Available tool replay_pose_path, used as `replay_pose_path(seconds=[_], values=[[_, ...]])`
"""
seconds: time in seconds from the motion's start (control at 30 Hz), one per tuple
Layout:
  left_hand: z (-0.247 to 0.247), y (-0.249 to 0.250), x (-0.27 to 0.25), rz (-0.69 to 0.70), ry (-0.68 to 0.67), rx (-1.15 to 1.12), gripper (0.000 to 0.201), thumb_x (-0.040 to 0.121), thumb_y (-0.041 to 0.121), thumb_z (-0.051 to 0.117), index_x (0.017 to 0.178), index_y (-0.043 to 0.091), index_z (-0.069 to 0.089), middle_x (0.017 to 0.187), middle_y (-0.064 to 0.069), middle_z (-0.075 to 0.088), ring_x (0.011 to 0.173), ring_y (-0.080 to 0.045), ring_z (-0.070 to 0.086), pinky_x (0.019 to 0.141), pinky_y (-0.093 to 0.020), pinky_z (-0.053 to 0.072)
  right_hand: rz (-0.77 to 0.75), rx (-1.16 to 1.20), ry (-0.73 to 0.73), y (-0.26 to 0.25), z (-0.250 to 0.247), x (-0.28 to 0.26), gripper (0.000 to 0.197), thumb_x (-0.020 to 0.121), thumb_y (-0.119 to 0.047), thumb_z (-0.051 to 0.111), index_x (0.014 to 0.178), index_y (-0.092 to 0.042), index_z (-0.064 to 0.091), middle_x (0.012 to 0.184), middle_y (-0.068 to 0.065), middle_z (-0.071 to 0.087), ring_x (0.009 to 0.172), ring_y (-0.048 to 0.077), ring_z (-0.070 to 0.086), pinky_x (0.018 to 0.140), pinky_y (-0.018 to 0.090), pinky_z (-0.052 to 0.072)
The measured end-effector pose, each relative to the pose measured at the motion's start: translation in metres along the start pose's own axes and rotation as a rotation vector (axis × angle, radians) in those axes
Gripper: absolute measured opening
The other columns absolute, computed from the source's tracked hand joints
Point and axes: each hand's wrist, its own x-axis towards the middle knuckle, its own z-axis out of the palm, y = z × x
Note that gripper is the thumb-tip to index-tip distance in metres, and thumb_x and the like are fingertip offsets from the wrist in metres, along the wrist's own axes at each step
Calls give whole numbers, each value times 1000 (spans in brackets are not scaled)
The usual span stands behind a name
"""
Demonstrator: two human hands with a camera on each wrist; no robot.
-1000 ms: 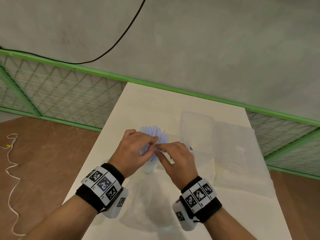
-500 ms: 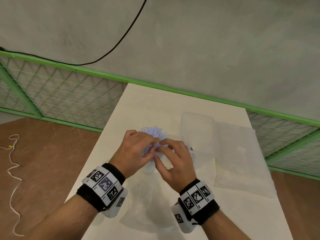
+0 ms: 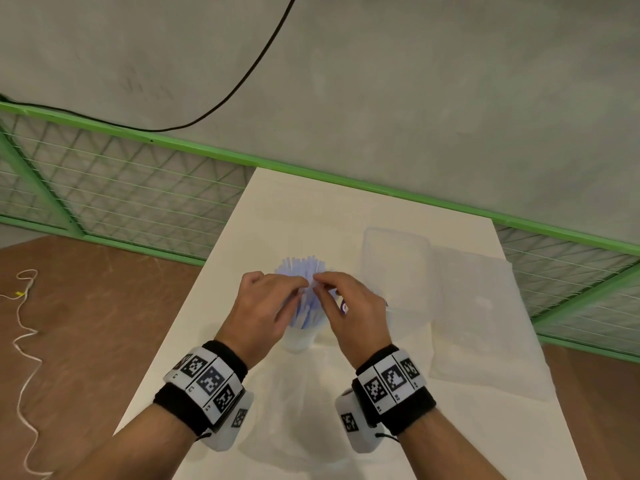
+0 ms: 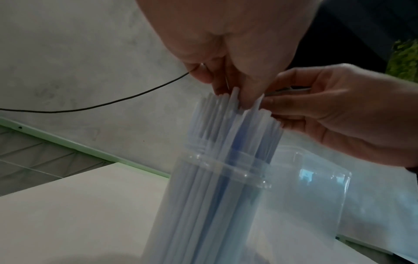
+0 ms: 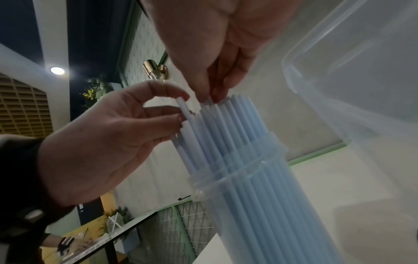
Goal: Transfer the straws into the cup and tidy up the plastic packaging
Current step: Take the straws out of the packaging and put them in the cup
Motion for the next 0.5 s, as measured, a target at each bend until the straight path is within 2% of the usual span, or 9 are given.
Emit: replay_pose_path(seconds=[0.1, 0.17, 0.27, 0.33, 0.43, 0.5], values=[[1, -2, -1, 26, -17, 38, 12, 87, 13, 60, 98, 17, 64, 88, 6, 68, 88, -9, 58, 83, -32, 34, -105, -42, 3, 4, 1, 1, 15, 85, -2, 69, 96, -11, 73, 96, -1, 73, 90, 12, 63, 79, 28, 49], [1, 0, -2, 26, -28, 74, 7, 85, 12, 62, 89, 16, 67, 91, 5, 66, 92, -12, 59, 81, -34, 35, -156, -45, 0, 8, 4, -2, 12, 87, -5, 67, 95, -11, 73, 93, -3, 73, 90, 11, 61, 79, 33, 48], [2, 2, -10, -10, -33, 124, 7, 86, 15, 63, 82, 16, 69, 102, 4, 66, 100, -16, 62, 82, -33, 31, -208, -134, 10, 12, 6, -10, 13, 90, -13, 62, 95, -14, 75, 97, -10, 73, 96, 18, 62, 82, 37, 46], [1, 4, -16, -17, -37, 158, 11, 88, 17, 62, 81, 16, 71, 107, 2, 67, 107, -17, 61, 85, -34, 29, -224, -179, 4, 12, 5, -14, 17, 87, -11, 62, 98, -16, 75, 104, -11, 73, 103, 21, 62, 85, 39, 45], [-7, 9, -18, -34, -36, 168, 14, 90, 22, 60, 89, 19, 73, 118, 1, 66, 119, -18, 58, 93, -36, 29, -212, -200, -60, 7, -2, -16, 28, 86, -13, 55, 106, -18, 74, 117, -11, 70, 112, 22, 58, 88, 42, 43], [-12, 11, -21, -74, -50, 170, 25, 92, 23, 54, 111, 19, 71, 131, 0, 60, 128, -16, 52, 100, -38, 28, -197, -199, -96, 2, -9, -16, 35, 87, -17, 51, 116, -18, 71, 126, -10, 65, 118, 20, 55, 91, 42, 41]])
